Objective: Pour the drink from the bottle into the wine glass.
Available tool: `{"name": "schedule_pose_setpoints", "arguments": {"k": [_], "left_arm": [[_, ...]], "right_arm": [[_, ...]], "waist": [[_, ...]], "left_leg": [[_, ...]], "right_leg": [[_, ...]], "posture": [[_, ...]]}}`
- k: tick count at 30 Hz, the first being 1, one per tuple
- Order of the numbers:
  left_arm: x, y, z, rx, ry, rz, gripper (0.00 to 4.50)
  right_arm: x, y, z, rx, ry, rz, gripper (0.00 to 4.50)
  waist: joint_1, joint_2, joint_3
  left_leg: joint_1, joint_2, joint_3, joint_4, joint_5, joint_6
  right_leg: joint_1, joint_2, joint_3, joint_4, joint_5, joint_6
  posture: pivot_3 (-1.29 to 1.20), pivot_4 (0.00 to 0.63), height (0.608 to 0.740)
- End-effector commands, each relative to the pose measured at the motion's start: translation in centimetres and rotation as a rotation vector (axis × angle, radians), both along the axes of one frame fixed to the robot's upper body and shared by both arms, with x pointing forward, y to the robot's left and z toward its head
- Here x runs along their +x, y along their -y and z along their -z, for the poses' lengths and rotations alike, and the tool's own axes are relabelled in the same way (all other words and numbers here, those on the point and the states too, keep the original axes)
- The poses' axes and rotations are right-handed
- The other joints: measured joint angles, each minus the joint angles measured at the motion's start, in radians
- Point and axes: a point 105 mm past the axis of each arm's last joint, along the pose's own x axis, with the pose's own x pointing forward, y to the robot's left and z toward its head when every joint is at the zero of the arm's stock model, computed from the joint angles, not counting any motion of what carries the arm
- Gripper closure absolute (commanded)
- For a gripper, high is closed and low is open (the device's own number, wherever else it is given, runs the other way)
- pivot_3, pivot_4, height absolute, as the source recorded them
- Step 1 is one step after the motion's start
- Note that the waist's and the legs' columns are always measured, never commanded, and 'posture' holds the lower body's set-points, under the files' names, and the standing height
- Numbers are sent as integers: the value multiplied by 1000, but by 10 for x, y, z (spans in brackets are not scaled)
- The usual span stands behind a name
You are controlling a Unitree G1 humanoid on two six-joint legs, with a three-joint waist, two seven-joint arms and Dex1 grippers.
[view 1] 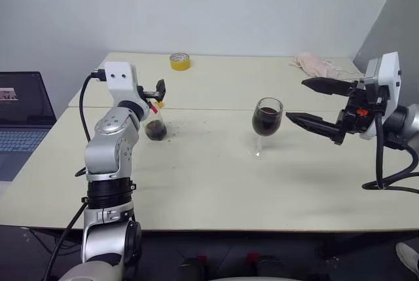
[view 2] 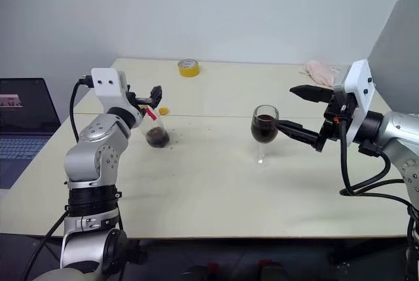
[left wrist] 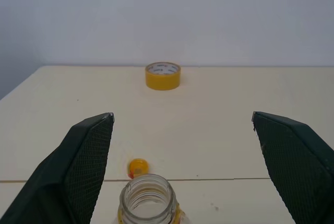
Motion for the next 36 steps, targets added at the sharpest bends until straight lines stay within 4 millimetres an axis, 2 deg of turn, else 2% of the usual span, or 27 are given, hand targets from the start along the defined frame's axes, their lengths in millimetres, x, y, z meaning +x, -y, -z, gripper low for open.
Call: {"name": "schedule_pose_setpoints", "arguments": {"k": [1, 15, 20, 33, 34, 35, 36], "left_arm": [[-5, 9, -31, 19, 104, 51, 19], [-16, 25, -34, 21, 125, 178, 19], [-22, 40, -31, 20, 123, 257, 19], [-33, 55, -22, 30, 95, 351, 19], [-33, 55, -22, 29, 94, 351, 19], [-33, 55, -22, 28, 94, 351, 19], [-33, 55, -22, 28, 94, 351, 19]], "right_arm": [[-1, -2, -11, -2, 58, -14, 0], [6, 1, -10, 6, 58, -11, 0], [13, 3, -13, 40, 76, 10, 0], [16, 5, -12, 40, 68, 10, 0], [16, 5, -12, 40, 68, 10, 0], [16, 5, -12, 40, 69, 10, 0], [16, 5, -12, 40, 69, 10, 0]], "waist": [[0, 0, 0], [0, 0, -1], [0, 0, -1], [-1, 1, -1], [0, 1, 1], [4, 3, 35], [5, 3, 51]], "left_leg": [[0, 0, 0, 0, 0, 0], [0, 0, 0, 0, 0, 0], [1, 0, 0, 0, 0, 0], [1, 0, 1, 0, 0, 0], [1, 0, 1, 0, 0, 0], [0, 0, 1, 0, 0, 0], [8, 2, 2, 0, -2, 3]], "right_leg": [[0, 0, 0, 0, 0, 0], [0, 0, 0, 0, 0, 0], [0, 0, 1, 0, 0, 0], [0, 0, 1, 0, 0, 0], [0, 0, 1, 0, 0, 0], [0, 0, 1, 0, 0, 0], [8, 0, 0, 1, 0, -1]], "posture": [[0, 0, 740], [0, 0, 740], [0, 0, 740], [0, 0, 740], [0, 150, 740], [0, 150, 740], [0, 150, 740]]}}
